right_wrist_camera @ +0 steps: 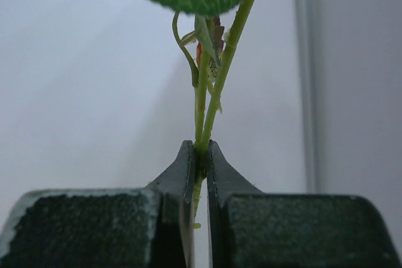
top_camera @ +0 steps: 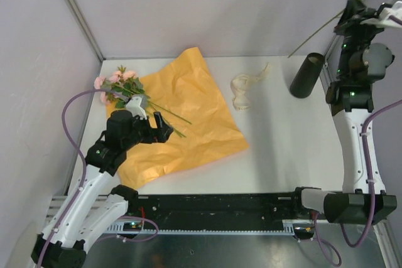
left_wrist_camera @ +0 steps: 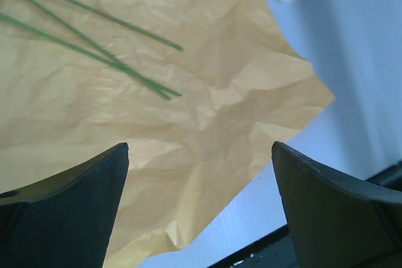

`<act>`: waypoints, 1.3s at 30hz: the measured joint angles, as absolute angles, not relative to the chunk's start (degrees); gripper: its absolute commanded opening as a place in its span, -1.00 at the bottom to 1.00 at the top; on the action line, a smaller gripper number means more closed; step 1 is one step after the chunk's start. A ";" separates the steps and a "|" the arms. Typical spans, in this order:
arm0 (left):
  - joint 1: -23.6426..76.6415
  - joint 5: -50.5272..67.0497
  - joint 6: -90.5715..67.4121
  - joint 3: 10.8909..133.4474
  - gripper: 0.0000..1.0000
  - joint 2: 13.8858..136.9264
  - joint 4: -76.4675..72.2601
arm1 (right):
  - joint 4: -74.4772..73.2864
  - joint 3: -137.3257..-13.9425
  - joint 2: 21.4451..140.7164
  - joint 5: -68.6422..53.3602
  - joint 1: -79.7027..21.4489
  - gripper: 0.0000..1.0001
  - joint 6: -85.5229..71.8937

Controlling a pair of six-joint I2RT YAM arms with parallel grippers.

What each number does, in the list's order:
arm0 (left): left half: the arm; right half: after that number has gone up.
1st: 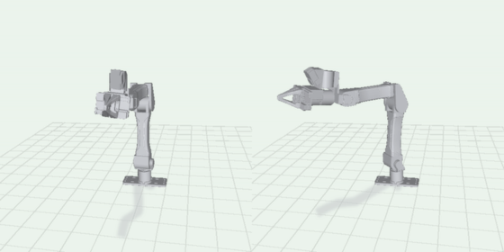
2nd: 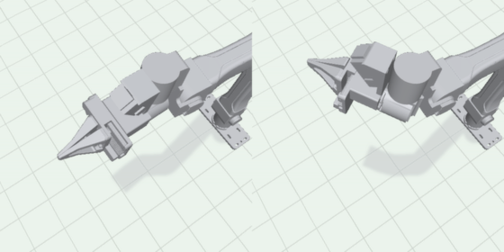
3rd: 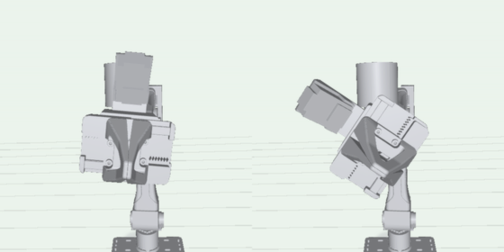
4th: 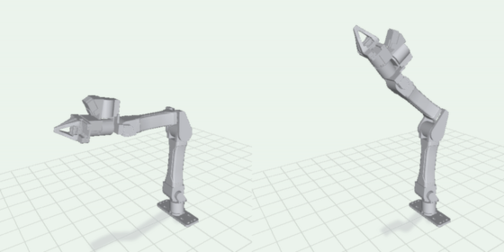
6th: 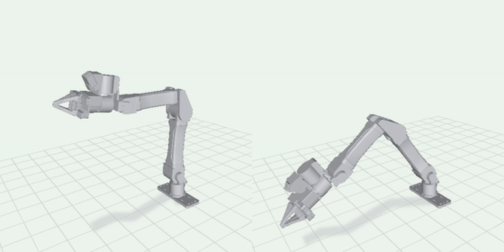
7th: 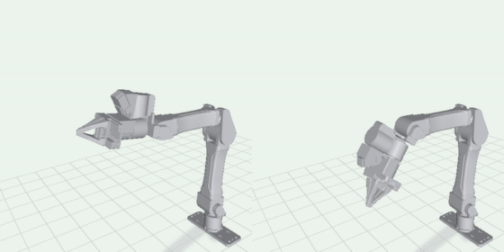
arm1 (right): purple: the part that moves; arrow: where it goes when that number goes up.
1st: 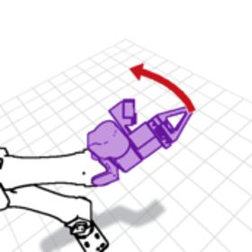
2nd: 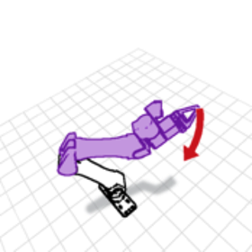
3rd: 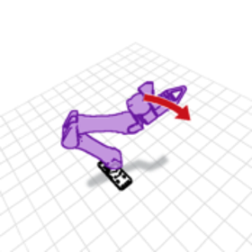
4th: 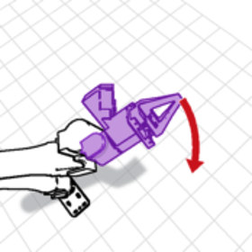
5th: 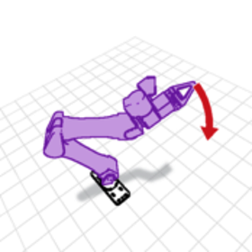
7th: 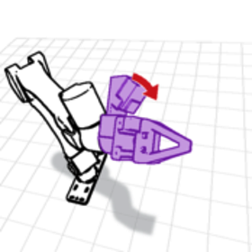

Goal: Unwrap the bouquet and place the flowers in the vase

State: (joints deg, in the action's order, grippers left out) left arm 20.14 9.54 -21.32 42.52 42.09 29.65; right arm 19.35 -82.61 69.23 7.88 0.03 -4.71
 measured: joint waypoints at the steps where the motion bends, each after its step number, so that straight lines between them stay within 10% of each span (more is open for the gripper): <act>1: 20.14 7.97 -20.91 42.78 0.99 41.60 30.70 | 19.66 -83.79 70.08 8.23 1.78 -1.00 -4.14; 29: 20.14 -5.80 -17.91 42.89 0.99 37.71 35.38 | 20.75 -94.41 92.05 7.88 9.23 -0.99 10.13; 39: 20.14 -6.70 -17.89 42.89 0.99 38.41 35.94 | 14.72 -85.01 93.30 8.80 7.42 -0.69 8.38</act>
